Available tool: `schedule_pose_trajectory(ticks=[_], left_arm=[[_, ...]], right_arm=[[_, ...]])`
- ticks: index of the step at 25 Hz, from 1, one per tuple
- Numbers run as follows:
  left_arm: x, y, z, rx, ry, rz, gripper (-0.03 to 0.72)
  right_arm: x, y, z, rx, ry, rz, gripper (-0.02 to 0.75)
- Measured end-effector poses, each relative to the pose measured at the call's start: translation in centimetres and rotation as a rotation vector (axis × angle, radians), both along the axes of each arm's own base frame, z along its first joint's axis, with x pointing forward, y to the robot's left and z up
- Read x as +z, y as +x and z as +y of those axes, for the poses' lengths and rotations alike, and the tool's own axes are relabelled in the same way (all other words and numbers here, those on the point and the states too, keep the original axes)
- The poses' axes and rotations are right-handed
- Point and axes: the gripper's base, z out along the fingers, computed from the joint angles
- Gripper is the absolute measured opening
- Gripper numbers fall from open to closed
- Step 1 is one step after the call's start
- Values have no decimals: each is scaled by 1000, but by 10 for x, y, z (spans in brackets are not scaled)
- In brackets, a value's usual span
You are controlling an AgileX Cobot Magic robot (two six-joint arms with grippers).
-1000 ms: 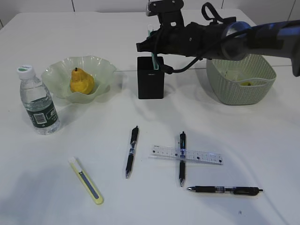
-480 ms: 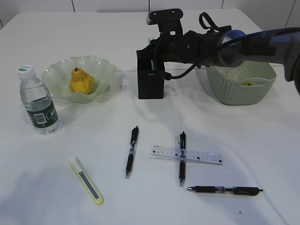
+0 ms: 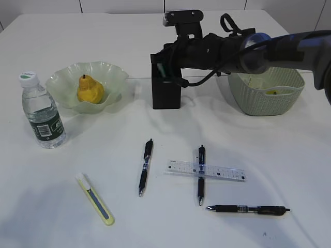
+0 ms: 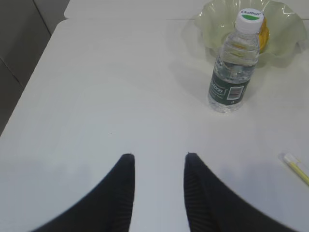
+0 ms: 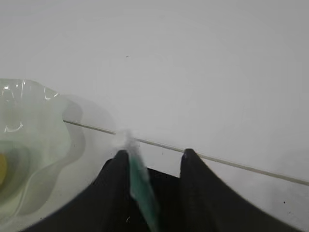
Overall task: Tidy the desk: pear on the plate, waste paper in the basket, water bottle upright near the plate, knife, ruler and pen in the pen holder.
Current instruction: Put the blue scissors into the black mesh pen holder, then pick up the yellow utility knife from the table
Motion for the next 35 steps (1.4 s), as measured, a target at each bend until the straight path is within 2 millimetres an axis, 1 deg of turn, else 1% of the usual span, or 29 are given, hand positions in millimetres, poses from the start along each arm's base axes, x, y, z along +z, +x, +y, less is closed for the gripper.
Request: schedule_pose_trajectory(ticks=[3, 8, 10, 13, 16, 18, 22, 25, 29, 32, 35], left_arm=[[0, 0, 0, 0, 0, 0, 239], [0, 0, 0, 0, 0, 0, 239], [0, 0, 0, 0, 0, 0, 239], [0, 0, 0, 0, 0, 0, 239], [0, 0, 0, 0, 0, 0, 239], [0, 0, 0, 0, -2, 0, 239], [0, 0, 0, 0, -2, 0, 239], [0, 0, 0, 0, -2, 0, 239], [0, 0, 0, 0, -2, 0, 239], [0, 0, 0, -1, -3, 0, 239], [0, 0, 0, -1, -3, 0, 239]], right_arm=[[-2, -1, 0, 3, 6, 22, 312], [-8, -5, 2, 35, -6, 104, 315], [-6, -8, 3, 51, -10, 134, 315], [10, -11, 3, 64, -5, 133, 315], [32, -16, 1, 81, -6, 123, 315], [46, -21, -1, 100, -21, 124, 315], [68, -32, -3, 164, -93, 171, 315], [81, -42, -6, 216, -165, 233, 315], [94, -57, -13, 275, -230, 365, 315], [100, -69, -18, 325, -300, 502, 315], [102, -81, -24, 356, -367, 640, 315]])
